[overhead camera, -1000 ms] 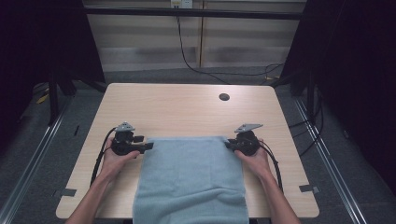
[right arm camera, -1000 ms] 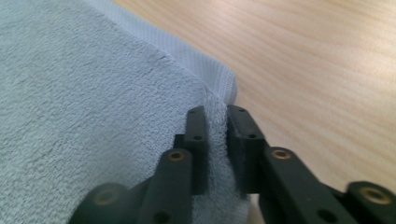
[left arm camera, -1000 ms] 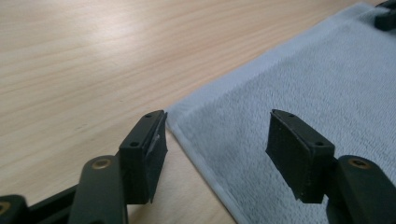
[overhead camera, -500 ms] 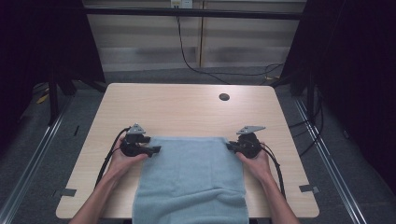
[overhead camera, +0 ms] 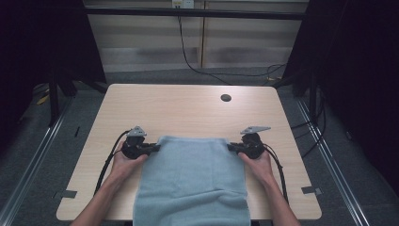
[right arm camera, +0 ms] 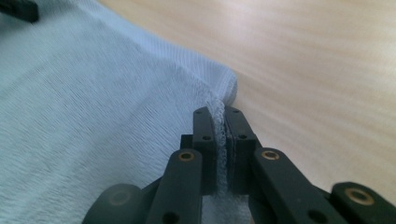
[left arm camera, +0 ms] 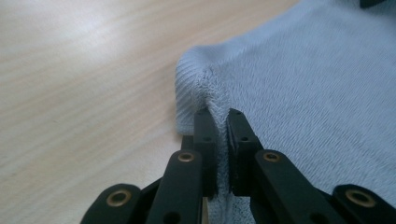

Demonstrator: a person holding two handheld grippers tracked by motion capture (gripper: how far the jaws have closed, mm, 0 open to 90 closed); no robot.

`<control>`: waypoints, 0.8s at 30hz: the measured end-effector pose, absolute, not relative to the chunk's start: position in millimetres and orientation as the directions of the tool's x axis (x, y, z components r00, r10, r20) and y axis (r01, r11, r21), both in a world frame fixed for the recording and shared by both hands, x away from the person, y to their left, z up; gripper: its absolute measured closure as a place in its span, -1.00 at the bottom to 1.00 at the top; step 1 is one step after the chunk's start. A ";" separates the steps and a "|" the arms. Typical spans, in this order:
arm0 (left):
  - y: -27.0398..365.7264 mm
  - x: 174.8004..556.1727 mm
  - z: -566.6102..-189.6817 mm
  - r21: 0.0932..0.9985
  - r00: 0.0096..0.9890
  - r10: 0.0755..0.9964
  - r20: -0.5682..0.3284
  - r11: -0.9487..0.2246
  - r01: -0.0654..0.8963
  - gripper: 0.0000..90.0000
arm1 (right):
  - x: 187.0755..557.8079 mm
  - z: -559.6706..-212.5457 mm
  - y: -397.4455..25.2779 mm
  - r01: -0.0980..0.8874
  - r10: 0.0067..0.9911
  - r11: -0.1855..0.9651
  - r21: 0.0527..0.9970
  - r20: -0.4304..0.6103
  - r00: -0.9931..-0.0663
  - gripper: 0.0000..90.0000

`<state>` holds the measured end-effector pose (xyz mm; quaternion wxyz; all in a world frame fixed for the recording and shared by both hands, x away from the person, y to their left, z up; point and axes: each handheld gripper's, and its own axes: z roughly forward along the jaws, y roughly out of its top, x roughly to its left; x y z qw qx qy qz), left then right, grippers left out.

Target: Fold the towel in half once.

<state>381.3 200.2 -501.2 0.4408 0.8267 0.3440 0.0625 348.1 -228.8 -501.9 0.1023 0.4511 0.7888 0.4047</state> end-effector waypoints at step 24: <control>195.5 434.3 -374.3 0.901 0.743 0.647 -0.173 -0.201 0.384 0.88 | 407.7 -350.3 -239.4 0.448 0.807 0.161 0.880 0.144 -0.573 0.90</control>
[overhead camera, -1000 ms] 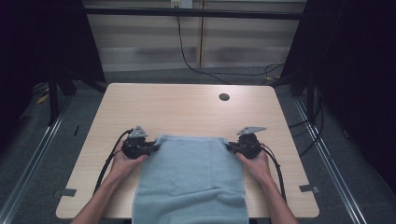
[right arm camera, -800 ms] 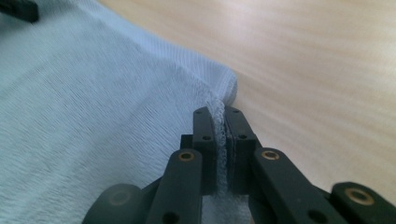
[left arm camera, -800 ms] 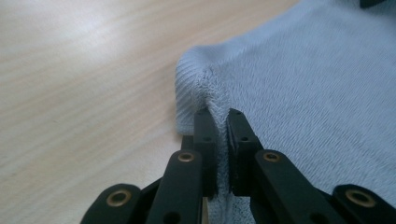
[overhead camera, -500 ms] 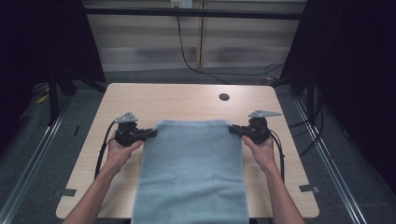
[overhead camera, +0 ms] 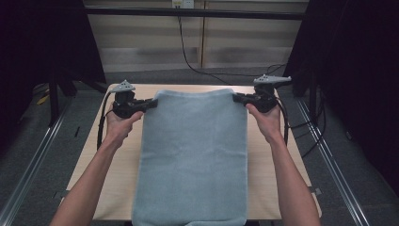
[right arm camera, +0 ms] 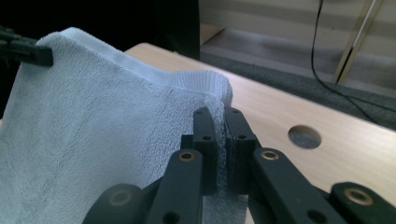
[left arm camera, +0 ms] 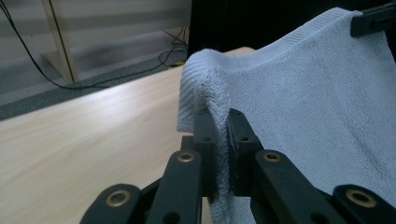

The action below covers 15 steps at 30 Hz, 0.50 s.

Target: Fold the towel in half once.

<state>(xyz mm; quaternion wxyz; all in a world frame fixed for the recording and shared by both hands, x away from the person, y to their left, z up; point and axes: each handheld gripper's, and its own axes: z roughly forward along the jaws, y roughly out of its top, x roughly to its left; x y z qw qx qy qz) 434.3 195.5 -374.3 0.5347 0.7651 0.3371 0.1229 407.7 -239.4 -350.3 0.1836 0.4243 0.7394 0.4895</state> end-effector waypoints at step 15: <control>212.8 371.8 -395.2 0.914 0.788 0.581 -0.202 -0.178 0.365 0.88 | 350.1 -365.6 -237.1 0.425 0.711 0.125 0.896 0.218 -0.668 0.90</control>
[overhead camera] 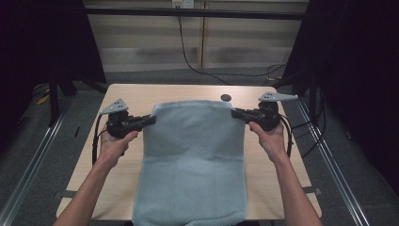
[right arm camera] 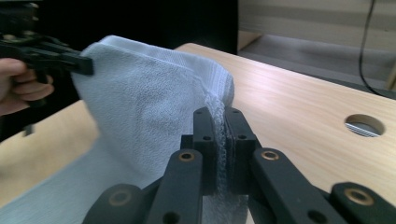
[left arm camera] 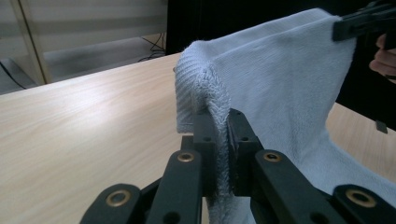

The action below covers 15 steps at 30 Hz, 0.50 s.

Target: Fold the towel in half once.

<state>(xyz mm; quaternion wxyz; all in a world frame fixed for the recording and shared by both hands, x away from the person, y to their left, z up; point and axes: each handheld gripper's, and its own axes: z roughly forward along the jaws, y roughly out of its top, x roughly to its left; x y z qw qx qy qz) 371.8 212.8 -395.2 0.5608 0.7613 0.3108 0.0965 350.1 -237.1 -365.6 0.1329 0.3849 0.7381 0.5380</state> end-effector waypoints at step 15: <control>238.1 293.3 -411.8 0.892 0.818 0.547 -0.181 -0.260 0.371 0.88 | 251.5 -375.2 -234.2 0.425 0.644 0.226 0.877 0.192 -0.740 0.89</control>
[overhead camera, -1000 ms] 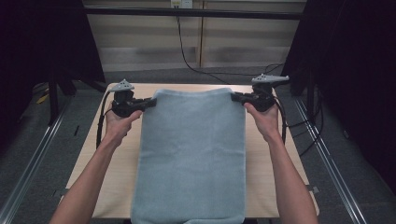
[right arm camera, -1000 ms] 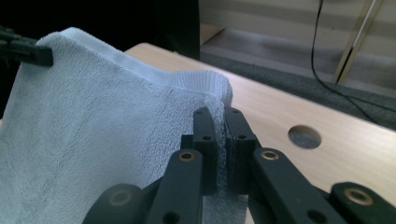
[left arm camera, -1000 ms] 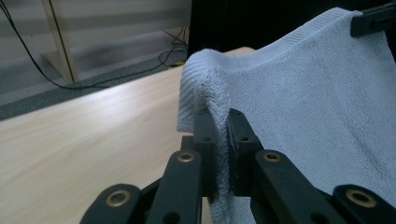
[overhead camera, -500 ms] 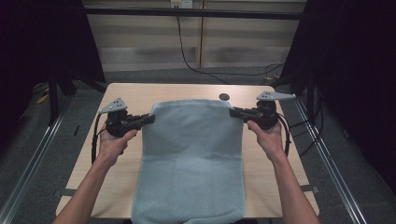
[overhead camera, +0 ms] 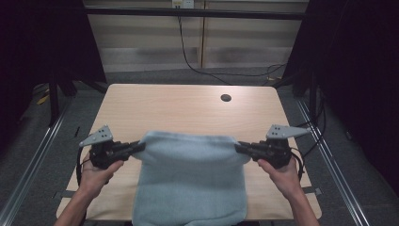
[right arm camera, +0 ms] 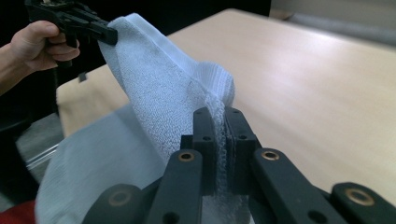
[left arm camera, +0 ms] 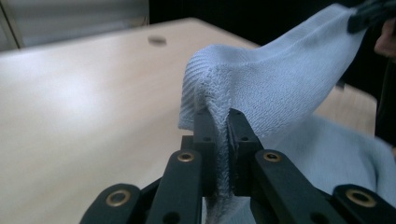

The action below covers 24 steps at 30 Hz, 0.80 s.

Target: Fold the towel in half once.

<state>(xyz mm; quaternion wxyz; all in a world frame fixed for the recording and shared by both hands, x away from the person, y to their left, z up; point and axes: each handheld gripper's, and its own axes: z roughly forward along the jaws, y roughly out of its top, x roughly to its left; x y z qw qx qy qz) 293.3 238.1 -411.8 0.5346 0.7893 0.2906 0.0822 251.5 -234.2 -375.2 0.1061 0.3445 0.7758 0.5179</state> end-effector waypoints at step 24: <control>214.6 307.6 -504.2 0.727 0.776 0.584 -0.239 -0.422 0.541 0.88 | 257.6 -494.3 -213.4 0.641 0.716 0.383 0.666 0.224 -0.661 0.92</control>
